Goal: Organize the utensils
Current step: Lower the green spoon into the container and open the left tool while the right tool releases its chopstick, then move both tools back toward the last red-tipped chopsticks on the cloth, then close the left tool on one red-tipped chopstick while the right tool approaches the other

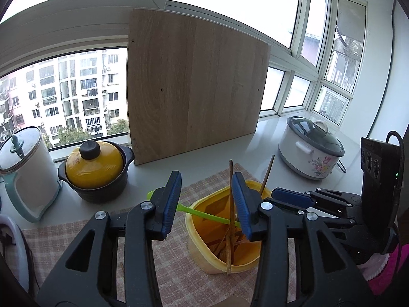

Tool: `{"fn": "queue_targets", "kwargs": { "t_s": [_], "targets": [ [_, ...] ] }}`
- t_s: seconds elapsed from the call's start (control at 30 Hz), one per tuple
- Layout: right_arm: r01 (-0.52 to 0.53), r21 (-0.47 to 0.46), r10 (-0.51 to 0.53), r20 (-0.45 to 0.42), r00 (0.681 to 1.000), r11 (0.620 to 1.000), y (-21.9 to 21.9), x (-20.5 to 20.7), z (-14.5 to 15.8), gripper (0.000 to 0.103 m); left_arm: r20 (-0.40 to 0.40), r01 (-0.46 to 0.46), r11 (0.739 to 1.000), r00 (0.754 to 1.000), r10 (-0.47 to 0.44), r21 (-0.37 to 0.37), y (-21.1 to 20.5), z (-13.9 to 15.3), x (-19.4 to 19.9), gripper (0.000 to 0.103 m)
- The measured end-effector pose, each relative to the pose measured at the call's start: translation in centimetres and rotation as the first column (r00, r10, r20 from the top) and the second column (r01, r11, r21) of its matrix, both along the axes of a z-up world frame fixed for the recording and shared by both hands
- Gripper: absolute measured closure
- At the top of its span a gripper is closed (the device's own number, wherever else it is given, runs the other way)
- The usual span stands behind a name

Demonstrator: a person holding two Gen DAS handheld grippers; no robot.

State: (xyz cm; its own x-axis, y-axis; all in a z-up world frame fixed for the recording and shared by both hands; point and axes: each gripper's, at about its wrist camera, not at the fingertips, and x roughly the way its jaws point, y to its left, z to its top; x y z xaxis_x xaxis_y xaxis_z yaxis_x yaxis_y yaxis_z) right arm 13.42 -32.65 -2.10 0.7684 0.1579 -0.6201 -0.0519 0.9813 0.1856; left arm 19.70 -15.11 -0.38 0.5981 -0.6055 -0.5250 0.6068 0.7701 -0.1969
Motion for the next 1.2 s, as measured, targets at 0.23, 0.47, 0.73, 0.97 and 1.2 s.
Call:
{"fn": "queue_targets", "kwargs": {
  "t_s": [0.23, 0.47, 0.73, 0.97, 1.2],
  "targets": [
    [-0.004, 0.006, 0.003, 0.018, 1.000, 1.000, 0.1, -1.8, 0.8, 0.061, -0.005, -0.049, 0.999, 0.999, 0.049, 0.008, 3.4, 0.4, -0.9, 0.062],
    [-0.002, 0.014, 0.001, 0.017, 1.000, 1.000, 0.2, -3.5, 0.9, 0.053, -0.037, -0.110, 0.994, 0.993, 0.110, -0.007, 7.7, 0.2, -1.8, 0.062],
    [-0.040, 0.012, 0.040, 0.010, 0.999, 0.999, 1.8, -5.9, 0.6, 0.040, -0.144, -0.184, 0.982, 0.971, 0.188, 0.046, 11.6, -3.3, -2.4, 0.062],
    [-0.083, 0.004, 0.083, -0.037, 0.996, 0.997, 4.0, -7.5, -1.2, 0.034, -0.308, -0.171, 0.975, 0.928, 0.207, 0.141, 12.6, -9.7, -2.2, 0.062],
    [-0.125, -0.040, 0.122, -0.079, 0.989, 0.991, 6.2, -8.7, -3.4, 0.022, -0.425, -0.149, 0.969, 0.878, 0.221, 0.196, 12.0, -14.9, -2.4, 0.062]
  ]
}}
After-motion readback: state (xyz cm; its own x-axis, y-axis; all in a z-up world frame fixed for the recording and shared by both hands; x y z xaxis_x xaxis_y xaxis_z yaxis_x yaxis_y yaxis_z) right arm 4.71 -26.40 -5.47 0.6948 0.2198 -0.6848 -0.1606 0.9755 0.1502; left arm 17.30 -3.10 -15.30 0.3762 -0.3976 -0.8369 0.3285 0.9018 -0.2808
